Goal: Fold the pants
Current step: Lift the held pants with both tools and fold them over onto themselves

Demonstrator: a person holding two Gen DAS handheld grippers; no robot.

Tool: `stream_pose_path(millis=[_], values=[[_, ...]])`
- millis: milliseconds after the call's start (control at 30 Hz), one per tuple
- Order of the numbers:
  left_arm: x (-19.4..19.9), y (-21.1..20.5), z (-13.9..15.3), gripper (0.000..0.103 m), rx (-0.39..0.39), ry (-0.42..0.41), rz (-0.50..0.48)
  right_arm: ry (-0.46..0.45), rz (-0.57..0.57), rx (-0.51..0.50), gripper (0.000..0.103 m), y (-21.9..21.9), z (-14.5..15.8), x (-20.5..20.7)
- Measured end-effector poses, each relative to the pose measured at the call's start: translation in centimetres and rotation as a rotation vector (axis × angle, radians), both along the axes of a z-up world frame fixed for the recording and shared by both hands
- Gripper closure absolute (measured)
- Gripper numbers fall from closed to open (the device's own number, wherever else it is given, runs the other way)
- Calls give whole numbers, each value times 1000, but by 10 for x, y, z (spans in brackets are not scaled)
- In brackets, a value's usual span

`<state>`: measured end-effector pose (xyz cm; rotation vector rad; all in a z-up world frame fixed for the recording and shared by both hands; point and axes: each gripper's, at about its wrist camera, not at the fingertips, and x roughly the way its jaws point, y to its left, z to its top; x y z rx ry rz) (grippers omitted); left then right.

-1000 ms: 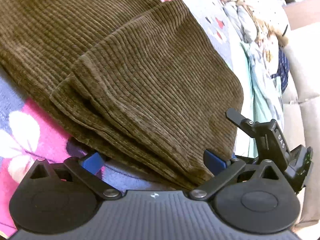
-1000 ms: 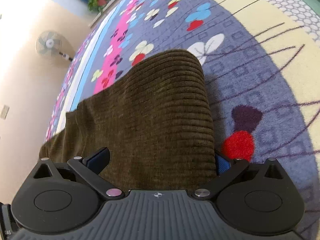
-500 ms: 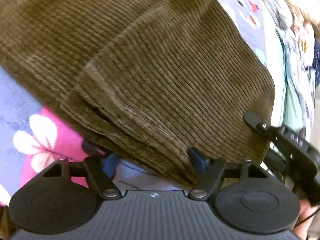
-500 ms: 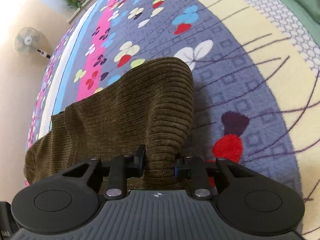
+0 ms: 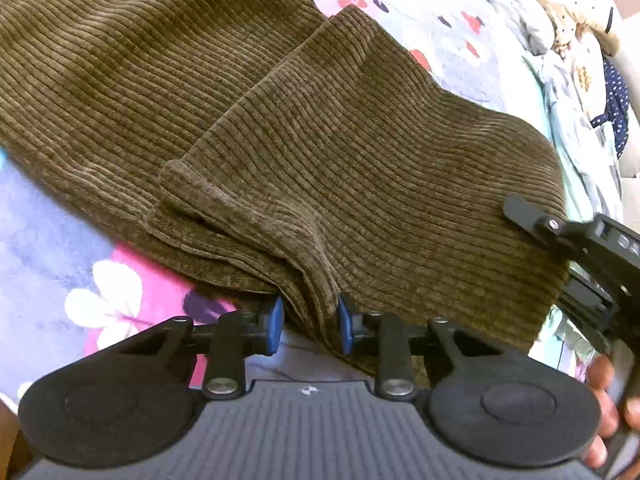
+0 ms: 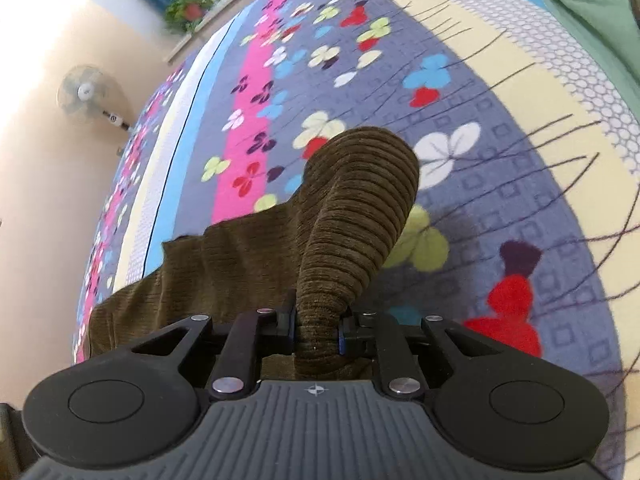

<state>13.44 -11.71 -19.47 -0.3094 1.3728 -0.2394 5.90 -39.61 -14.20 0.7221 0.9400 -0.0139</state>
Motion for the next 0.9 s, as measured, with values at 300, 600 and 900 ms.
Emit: stream_pose_path(millis=[300,600,900], values=[[-10,-17,-3,72,90,-35,-29,-50,35,-7,85,2,-7,-11],[-7,-2,-13,72,24,-8,-9,-48,12,22,85,-8,-17,-12],[5,34,-14,73,-145,81,40,-33,1,86,85,6,13,1]])
